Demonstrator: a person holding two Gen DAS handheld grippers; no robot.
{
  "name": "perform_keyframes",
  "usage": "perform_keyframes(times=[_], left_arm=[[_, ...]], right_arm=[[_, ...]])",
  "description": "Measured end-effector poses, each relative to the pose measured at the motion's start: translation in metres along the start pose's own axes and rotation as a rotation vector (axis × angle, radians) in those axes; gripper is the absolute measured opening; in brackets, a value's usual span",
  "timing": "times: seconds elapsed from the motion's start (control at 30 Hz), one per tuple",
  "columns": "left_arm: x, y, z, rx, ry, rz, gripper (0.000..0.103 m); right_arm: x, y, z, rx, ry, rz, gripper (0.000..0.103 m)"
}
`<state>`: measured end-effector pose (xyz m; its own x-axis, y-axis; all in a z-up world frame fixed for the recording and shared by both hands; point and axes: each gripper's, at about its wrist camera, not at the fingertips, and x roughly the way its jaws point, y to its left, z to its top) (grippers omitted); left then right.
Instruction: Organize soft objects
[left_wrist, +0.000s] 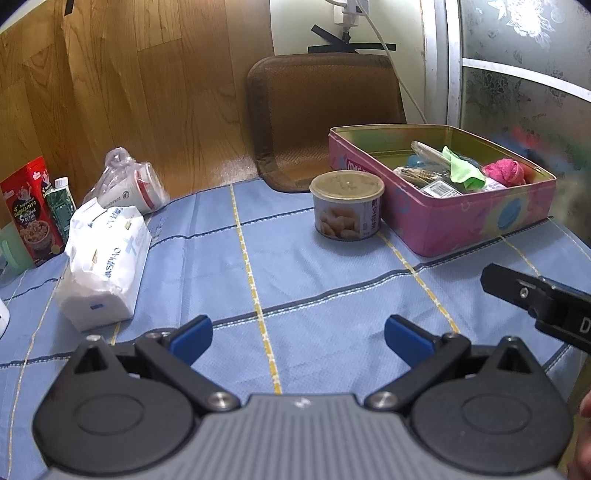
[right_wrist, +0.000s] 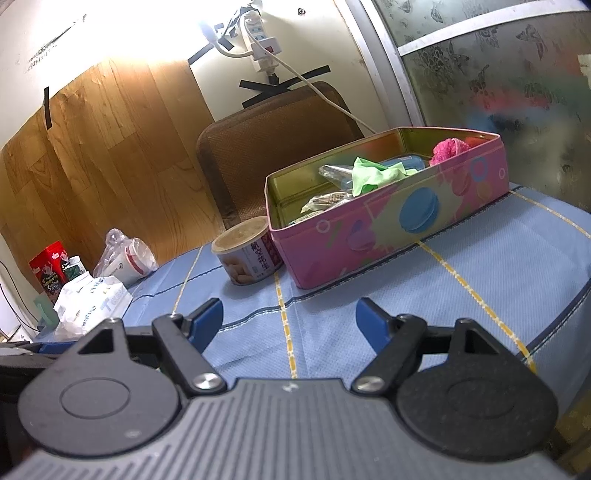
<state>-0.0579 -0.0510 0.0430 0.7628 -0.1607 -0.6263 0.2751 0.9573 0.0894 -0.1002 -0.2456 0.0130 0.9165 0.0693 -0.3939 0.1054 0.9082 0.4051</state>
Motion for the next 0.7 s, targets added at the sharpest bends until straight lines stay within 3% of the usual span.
perform_keyframes(times=[0.7], left_arm=[[-0.0027,0.0058,0.0009,-0.018,-0.003,0.001,0.103]], right_arm=[[0.0012,-0.0014,0.0009,-0.014,0.011,0.024,0.081]])
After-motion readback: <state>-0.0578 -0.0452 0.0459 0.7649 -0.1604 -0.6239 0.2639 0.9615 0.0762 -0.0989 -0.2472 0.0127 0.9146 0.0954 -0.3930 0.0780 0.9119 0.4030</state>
